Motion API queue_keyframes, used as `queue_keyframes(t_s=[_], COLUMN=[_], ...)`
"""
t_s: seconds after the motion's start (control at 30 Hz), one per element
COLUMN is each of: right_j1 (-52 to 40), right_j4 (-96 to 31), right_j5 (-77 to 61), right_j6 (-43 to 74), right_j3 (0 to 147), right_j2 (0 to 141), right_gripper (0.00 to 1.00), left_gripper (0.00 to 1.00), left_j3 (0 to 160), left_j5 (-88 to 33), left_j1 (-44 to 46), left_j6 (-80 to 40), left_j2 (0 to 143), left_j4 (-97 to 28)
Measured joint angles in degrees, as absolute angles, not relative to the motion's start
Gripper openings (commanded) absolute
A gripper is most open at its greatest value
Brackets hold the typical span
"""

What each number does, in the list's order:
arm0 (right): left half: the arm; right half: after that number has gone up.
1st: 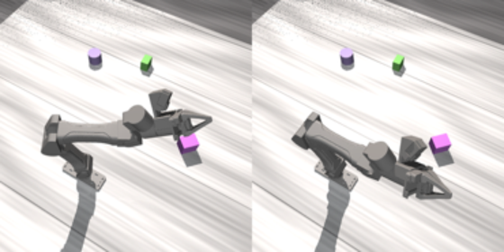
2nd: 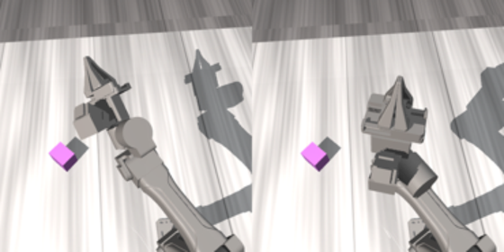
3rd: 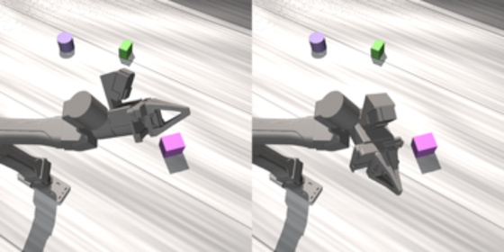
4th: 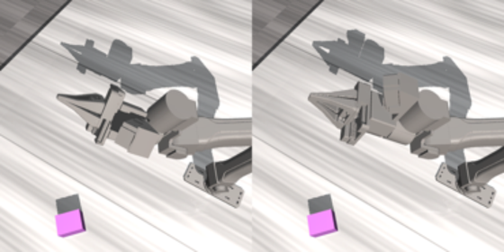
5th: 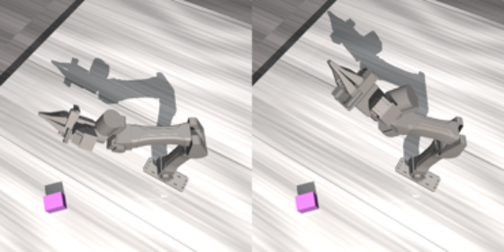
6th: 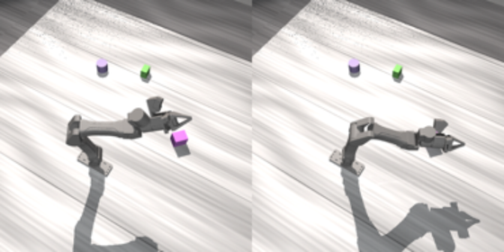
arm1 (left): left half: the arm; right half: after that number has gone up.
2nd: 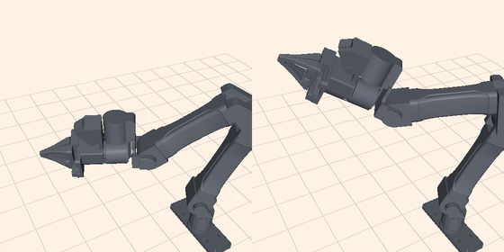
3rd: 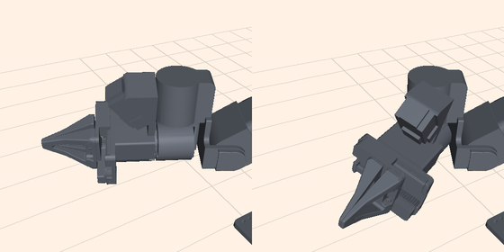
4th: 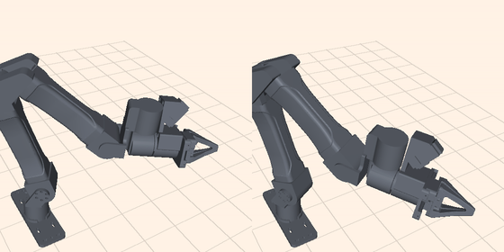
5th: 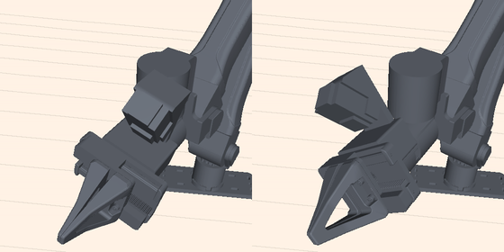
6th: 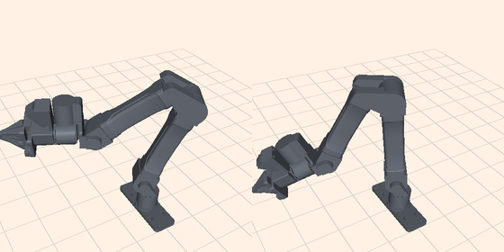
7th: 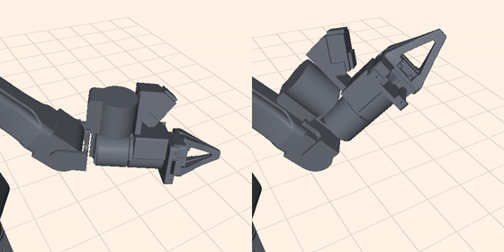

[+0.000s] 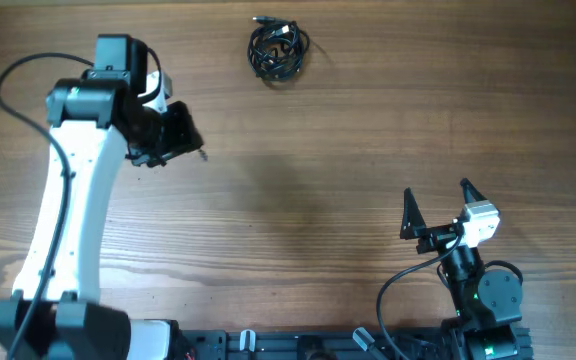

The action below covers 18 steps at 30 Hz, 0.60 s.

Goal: Untangle cables
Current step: 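Reach the left gripper forward over the black cable bundle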

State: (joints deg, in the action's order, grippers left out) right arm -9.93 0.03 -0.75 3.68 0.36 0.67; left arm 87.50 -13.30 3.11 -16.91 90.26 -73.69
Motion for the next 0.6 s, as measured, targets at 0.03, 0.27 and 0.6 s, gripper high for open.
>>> queue_keyframes(t_s=[0.03, 0.27, 0.6], right_j1=[-9.93, -9.93, -9.93], right_j4=[0.01, 0.03, 0.03], right_j5=[-0.75, -0.75, -0.75], right_j6=[3.68, 3.68, 3.68], right_j3=[0.36, 0.36, 0.36], right_j2=[0.67, 0.67, 1.63], right_gripper=[1.00, 1.00, 1.00], left_gripper=[0.74, 0.75, 0.79], left_j3=[87.50, 87.50, 87.50], left_j5=[-13.32, -13.17, -13.17], left_j1=[3.44, 3.79, 3.79], left_j6=[-17.12, -17.06, -17.06], left_j2=[91.85, 93.45, 93.45], left_j4=[-73.69, -73.76, -73.67])
